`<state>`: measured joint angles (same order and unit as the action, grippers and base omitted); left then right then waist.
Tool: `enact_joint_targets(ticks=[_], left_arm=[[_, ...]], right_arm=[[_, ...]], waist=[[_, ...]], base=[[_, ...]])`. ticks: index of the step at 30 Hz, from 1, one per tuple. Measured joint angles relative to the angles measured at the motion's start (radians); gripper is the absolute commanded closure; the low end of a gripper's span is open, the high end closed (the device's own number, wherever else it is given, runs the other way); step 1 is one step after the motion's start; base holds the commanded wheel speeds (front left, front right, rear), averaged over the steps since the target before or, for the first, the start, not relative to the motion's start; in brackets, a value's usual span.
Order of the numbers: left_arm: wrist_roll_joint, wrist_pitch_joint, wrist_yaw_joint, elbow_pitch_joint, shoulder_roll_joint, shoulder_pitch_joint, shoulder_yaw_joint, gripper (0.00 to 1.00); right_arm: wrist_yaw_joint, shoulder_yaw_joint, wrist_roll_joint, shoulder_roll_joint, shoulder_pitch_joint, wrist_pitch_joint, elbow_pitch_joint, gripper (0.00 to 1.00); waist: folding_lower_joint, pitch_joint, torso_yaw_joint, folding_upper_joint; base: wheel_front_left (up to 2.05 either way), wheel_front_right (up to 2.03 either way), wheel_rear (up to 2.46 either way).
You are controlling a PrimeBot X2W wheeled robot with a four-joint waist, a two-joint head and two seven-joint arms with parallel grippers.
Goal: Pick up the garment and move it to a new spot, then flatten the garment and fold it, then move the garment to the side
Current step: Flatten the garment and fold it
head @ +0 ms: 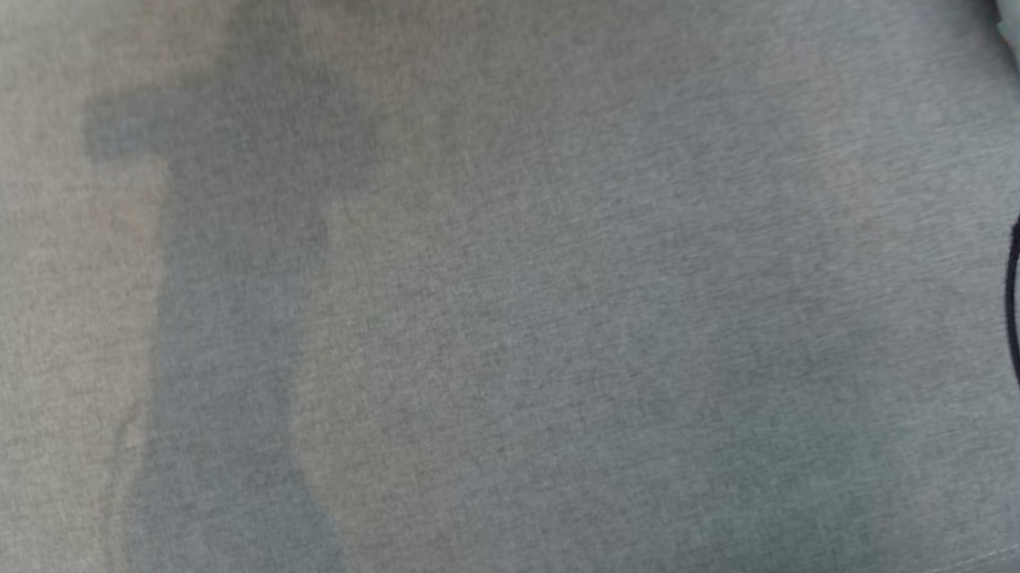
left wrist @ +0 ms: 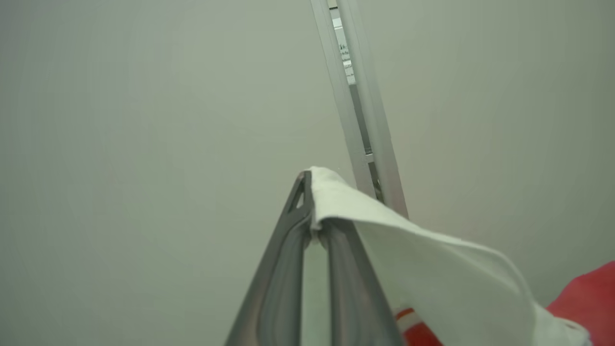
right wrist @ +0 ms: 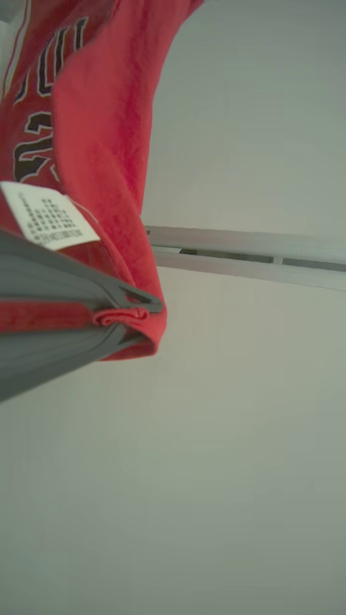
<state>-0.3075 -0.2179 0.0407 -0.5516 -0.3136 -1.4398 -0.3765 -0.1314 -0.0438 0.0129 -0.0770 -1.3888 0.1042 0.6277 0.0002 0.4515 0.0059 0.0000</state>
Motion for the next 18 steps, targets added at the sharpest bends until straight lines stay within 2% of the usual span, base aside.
enact_joint_targets(ticks=[7, 13, 18], left_arm=[[-0.029, -0.040, -0.038, -0.076, 0.051, 0.128, 0.006, 1.00], [-0.030, -0.044, -0.050, 0.077, 0.044, 0.327, 0.081, 1.00], [-0.014, -0.044, -0.050, 0.216, 0.035, 0.543, 0.150, 1.00]], right_arm=[[0.000, 0.026, 0.042, 0.017, 0.043, 0.117, 0.223, 1.00], [0.000, -0.017, 0.002, 0.023, 0.109, 0.151, 0.268, 1.00], [0.000, -0.019, -0.070, 0.019, 0.208, 0.156, 0.242, 1.00]], waist=[[0.0001, 0.101, 0.037, 0.0000], [0.0000, 0.140, 0.060, 0.0000], [-0.0001, 0.119, 0.060, 0.0000]], base=[[0.00, 0.00, 0.00], [0.00, 0.00, 0.00], [0.00, 0.00, 0.00]])
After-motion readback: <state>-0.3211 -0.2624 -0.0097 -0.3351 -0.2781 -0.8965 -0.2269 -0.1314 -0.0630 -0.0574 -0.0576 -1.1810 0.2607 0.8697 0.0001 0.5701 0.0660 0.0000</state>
